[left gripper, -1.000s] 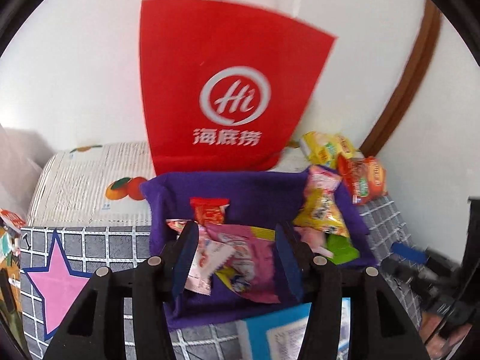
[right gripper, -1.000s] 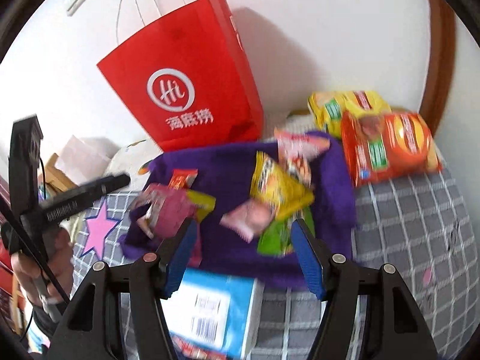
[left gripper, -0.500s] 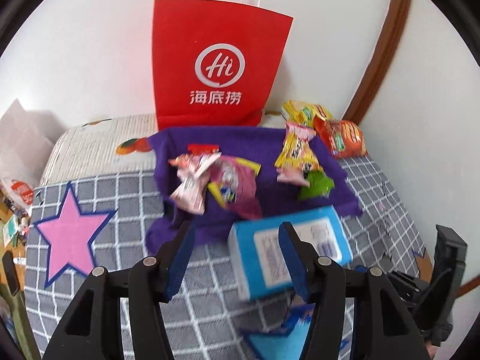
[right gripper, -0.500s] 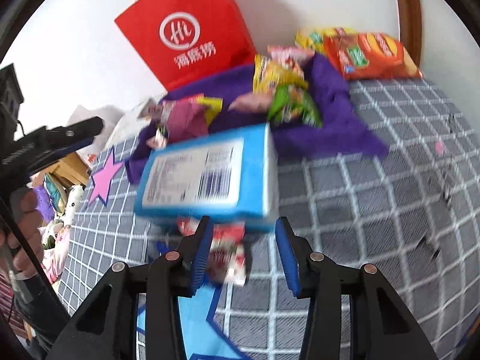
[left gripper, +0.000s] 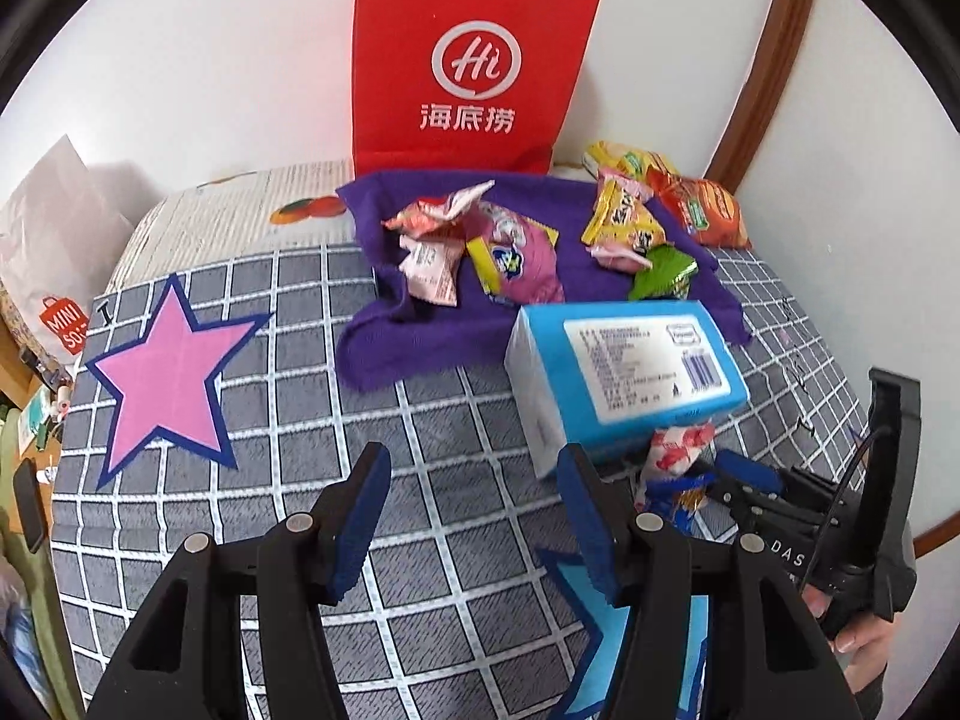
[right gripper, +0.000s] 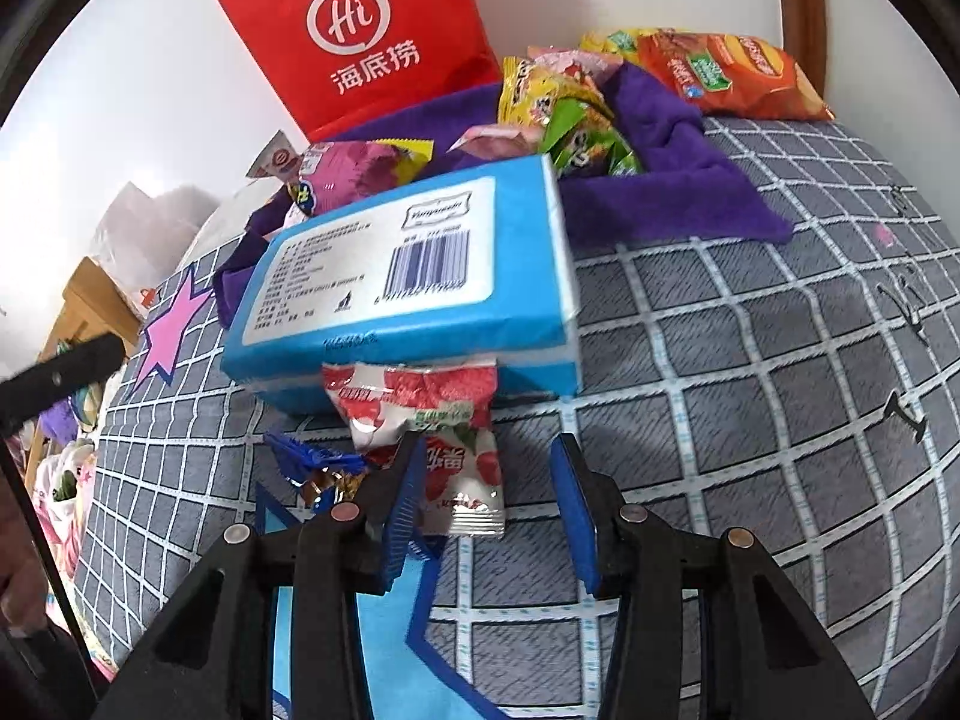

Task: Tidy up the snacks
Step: 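Move the right gripper to the red-and-white strawberry candy bag and grasp it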

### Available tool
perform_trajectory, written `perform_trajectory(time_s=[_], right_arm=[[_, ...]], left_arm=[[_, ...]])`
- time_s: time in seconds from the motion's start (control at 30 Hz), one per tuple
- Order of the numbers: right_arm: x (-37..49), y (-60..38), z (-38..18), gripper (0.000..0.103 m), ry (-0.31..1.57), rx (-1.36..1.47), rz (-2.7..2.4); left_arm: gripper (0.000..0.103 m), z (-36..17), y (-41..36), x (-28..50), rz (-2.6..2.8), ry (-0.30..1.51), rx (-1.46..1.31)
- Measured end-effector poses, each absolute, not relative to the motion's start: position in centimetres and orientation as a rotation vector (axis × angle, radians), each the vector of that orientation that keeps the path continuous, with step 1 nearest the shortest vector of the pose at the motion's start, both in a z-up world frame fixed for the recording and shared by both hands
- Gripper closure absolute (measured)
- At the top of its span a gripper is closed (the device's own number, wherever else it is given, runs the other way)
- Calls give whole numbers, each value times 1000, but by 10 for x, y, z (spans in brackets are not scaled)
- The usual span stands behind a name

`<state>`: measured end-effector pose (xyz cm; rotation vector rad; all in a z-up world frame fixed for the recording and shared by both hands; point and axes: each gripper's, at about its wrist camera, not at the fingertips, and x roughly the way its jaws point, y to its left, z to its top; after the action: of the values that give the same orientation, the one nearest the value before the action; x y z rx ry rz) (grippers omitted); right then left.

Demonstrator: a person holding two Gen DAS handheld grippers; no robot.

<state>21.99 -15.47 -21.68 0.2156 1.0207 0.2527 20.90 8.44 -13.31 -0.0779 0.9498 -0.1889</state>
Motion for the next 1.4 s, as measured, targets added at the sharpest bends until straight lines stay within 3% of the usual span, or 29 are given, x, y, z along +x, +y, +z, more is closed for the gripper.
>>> perform_trajectory(time_s=[0.27, 0.37, 0.5, 1.0, 1.4], right_arm=[[220, -139, -217, 59, 1021, 200, 267], [221, -137, -219, 48, 1023, 214, 278], [224, -131, -222, 41, 1030, 218, 286], [216, -102, -206, 40, 1000, 200, 382], [225, -59, -225, 36, 1018, -18, 278]], left_arm=[[48, -149, 83, 200, -211, 966, -74], [48, -155, 84, 198, -215, 977, -69], [48, -161, 88, 197, -213, 989, -73], [48, -173, 110, 193, -198, 1005, -119], [48, -175, 128, 190, -181, 1009, -167]])
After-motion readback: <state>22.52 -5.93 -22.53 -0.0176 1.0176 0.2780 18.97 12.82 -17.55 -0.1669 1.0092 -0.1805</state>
